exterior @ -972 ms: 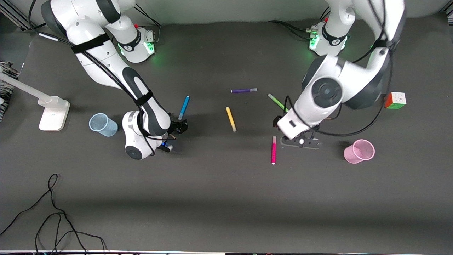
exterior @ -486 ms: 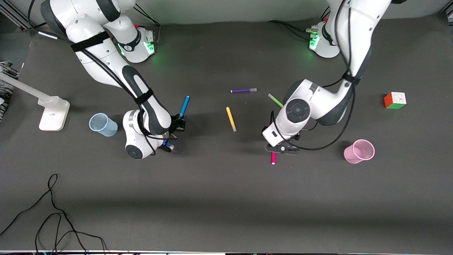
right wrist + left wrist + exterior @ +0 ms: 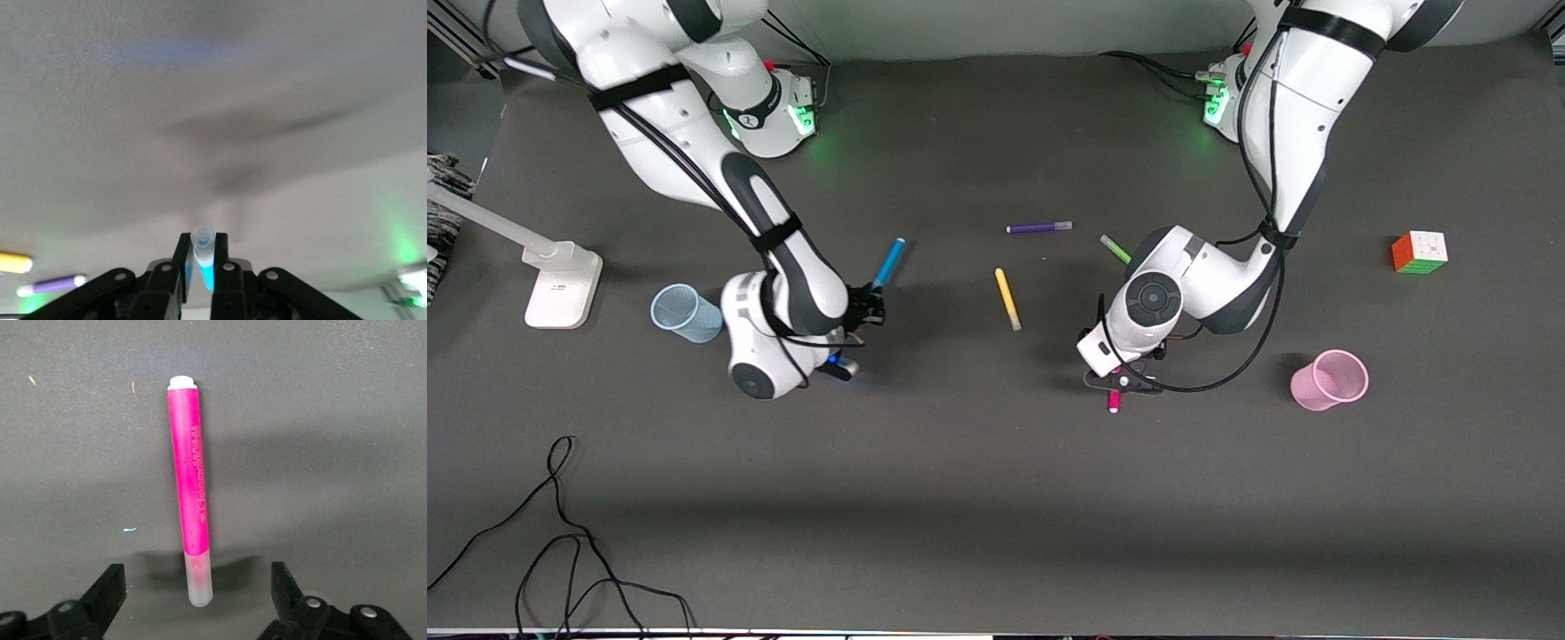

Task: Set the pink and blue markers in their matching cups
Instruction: 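Carry the blue marker into the blue cup with the right gripper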

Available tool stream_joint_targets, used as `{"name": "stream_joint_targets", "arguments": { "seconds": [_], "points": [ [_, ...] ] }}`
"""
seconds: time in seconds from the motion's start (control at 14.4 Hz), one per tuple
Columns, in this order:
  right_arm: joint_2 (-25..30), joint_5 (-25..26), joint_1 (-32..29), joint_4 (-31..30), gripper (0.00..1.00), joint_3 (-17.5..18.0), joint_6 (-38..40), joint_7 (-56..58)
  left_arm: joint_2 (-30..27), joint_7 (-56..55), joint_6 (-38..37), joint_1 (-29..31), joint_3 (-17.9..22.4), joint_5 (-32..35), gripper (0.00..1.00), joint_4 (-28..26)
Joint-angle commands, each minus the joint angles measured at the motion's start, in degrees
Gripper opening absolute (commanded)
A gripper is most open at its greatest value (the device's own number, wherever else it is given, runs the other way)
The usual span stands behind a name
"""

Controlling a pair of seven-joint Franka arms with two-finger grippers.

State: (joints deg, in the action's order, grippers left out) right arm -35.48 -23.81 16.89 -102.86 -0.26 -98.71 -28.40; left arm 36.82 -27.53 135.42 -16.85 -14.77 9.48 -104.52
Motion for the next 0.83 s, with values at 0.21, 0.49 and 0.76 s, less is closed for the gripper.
{"name": "stream_joint_targets", "arguments": {
  "seconds": [0.21, 0.49, 0.76],
  "points": [
    [18.05, 21.06, -0.63, -2.60, 0.00, -4.22, -1.02, 1.75, 0.09, -2.09, 0.02, -0.73, 0.53, 1.15, 0.57, 0.37],
    [29.65, 33.27, -0.63, -14.95, 0.00, -5.10, -17.85, 7.12, 0.09, -4.11, -0.24, -0.73, 0.53, 1.15, 0.29, 0.46],
    [37.15, 39.89, -0.63, -29.84, 0.00, -10.54, -39.69, 16.59, 0.18, -4.37, -0.42, -0.73, 0.53, 1.15, 0.11, 0.46]
  ]
}}
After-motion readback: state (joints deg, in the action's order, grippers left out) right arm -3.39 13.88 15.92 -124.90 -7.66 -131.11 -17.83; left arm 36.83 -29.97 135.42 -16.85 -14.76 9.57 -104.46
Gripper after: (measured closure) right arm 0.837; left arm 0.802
